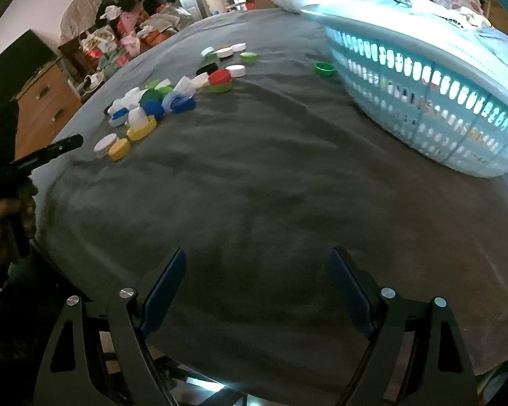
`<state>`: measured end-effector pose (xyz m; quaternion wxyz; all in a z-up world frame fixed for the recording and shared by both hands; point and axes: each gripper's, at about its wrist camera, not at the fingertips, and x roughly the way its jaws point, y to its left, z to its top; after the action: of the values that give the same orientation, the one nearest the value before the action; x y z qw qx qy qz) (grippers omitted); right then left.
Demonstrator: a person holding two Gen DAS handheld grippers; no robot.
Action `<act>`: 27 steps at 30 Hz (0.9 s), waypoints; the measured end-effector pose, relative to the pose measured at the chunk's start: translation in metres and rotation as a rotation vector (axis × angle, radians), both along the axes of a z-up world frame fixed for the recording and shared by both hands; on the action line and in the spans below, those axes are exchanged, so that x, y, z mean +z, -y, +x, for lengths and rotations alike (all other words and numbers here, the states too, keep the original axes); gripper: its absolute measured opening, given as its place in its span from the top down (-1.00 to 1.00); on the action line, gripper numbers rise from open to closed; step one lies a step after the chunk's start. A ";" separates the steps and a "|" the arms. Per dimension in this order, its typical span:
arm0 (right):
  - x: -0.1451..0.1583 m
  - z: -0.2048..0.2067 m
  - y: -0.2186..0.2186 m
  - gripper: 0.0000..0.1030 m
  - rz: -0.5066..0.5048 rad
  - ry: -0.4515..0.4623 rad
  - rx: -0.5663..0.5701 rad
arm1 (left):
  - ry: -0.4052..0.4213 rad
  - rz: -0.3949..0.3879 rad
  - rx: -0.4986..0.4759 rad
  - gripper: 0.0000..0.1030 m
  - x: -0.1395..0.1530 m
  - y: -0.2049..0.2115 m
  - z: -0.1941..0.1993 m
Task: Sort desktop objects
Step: 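Return both grippers to the cap pile, then grasp a stack of white caps with the left gripper while the right grasps a yellow cap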
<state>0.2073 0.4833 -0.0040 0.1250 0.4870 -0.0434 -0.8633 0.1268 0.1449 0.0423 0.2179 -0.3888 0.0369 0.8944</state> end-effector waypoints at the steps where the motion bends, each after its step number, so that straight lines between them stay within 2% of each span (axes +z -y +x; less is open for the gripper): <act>1: -0.001 0.000 0.001 -0.59 0.001 0.004 0.002 | -0.001 0.004 -0.037 -0.71 0.002 -0.007 0.001; 7: -0.004 0.001 0.000 -0.59 -0.006 0.011 -0.008 | 0.068 -0.023 -0.108 -0.71 -0.015 -0.032 -0.010; 9: -0.005 0.001 0.000 -0.59 -0.007 0.011 -0.011 | 0.057 -0.044 -0.122 -0.73 -0.019 -0.039 -0.009; 13: -0.005 0.001 0.002 -0.59 -0.001 0.014 -0.011 | 0.055 -0.037 -0.121 -0.76 -0.023 -0.046 -0.016; 15: -0.003 0.002 0.003 -0.59 0.006 0.008 -0.011 | 0.054 -0.039 -0.132 -0.54 -0.022 -0.048 -0.016; 16: 0.001 0.003 0.005 -0.59 0.016 -0.008 -0.012 | 0.053 -0.047 -0.138 -0.13 -0.022 -0.048 -0.016; 17: 0.006 0.003 0.007 -0.55 0.018 -0.023 -0.011 | 0.051 -0.053 -0.137 0.16 -0.021 -0.048 -0.015; 19: 0.017 0.001 0.012 -0.39 0.002 -0.054 0.005 | 0.054 -0.035 -0.126 0.15 -0.018 -0.041 -0.014; 20: 0.024 -0.003 0.018 -0.25 -0.020 -0.067 0.020 | 0.053 -0.022 -0.112 0.15 -0.017 -0.037 -0.013; 24: 0.040 -0.029 0.053 -0.19 -0.094 -0.088 0.116 | 0.062 0.024 -0.010 0.15 -0.016 -0.011 -0.017; 27: 0.042 -0.051 0.085 -0.19 -0.115 -0.091 0.182 | 0.065 0.030 0.017 0.15 -0.017 -0.001 -0.021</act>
<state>0.1563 0.3987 0.0379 0.2326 0.4410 -0.0428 -0.8658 0.1062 0.1461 0.0250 0.2171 -0.4145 0.0133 0.8837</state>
